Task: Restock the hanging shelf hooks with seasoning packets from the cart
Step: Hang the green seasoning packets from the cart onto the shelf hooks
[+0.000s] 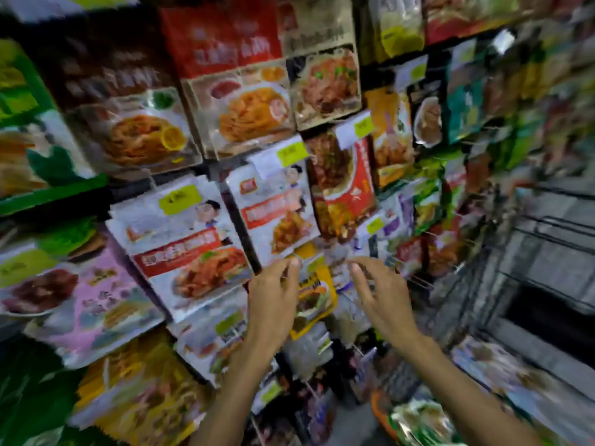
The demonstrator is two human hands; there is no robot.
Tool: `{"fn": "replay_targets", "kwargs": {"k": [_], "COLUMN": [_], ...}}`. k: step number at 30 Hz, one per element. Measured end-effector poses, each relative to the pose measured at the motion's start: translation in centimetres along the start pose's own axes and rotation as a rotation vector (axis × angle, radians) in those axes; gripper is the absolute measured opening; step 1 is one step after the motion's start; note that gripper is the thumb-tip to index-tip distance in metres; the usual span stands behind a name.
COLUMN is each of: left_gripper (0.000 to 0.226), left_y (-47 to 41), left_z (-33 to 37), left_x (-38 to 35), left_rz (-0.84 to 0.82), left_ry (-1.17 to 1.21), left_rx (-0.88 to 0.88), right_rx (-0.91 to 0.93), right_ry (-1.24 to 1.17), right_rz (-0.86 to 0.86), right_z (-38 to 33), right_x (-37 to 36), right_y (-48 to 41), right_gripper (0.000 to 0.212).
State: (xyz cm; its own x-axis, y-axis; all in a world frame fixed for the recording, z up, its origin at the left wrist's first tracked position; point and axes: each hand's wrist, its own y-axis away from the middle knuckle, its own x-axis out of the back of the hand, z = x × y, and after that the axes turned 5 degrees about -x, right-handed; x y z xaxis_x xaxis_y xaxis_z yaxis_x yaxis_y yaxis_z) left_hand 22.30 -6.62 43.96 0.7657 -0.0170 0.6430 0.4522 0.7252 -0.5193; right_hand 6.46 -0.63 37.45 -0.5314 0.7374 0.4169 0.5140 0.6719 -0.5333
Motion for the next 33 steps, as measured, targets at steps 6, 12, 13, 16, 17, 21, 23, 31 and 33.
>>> {"fn": "replay_targets", "kwargs": {"k": [6,12,13,16,17,21,23,31,33], "left_gripper": [0.023,0.024,0.029,0.044,0.048,0.058,0.055,0.029,0.029], "left_y": [2.8,5.8,6.2,7.8,8.1,9.2,9.8,10.4,10.2], "left_z": [-2.3,-6.4,-7.3,-9.9,-10.7,-13.4,-14.5,-16.2,-16.4], "left_x": [-15.8,-28.1,-29.7,-33.3,-34.3,-37.5,-38.6,-39.6,-39.5], "left_rz": [-0.446,-0.779,-0.818,-0.909,-0.914,-0.953,-0.966,-0.939,-0.957], "left_ry": [0.055,0.016,-0.010,-0.028,-0.021,-0.022,-0.039,0.036,0.046], "left_rx": [-0.004,0.024,0.032,0.045,0.050,0.064,0.045,0.002,-0.019], "right_rx": [-0.523,-1.041,-1.113,-1.303,-1.374,-1.791,-1.904,-2.148,-2.159], "right_ry": [0.170,0.289,0.280,0.241,0.221,0.153,0.165,0.025,-0.045], "right_rz": [0.018,0.094,0.107,0.137,0.156,0.334,0.387,0.675,0.795], "right_z": [12.0,21.3,22.5,26.1,27.4,31.7,33.4,37.0,37.4], "right_x": [3.4,3.4,2.9,0.8,0.1,-1.8,-2.9,-5.7,-5.9], "right_y": [9.2,18.7,19.9,22.8,23.7,27.7,29.8,31.1,31.1], "right_gripper": [0.017,0.020,0.021,0.019,0.021,0.035,0.049,0.091,0.093]}}
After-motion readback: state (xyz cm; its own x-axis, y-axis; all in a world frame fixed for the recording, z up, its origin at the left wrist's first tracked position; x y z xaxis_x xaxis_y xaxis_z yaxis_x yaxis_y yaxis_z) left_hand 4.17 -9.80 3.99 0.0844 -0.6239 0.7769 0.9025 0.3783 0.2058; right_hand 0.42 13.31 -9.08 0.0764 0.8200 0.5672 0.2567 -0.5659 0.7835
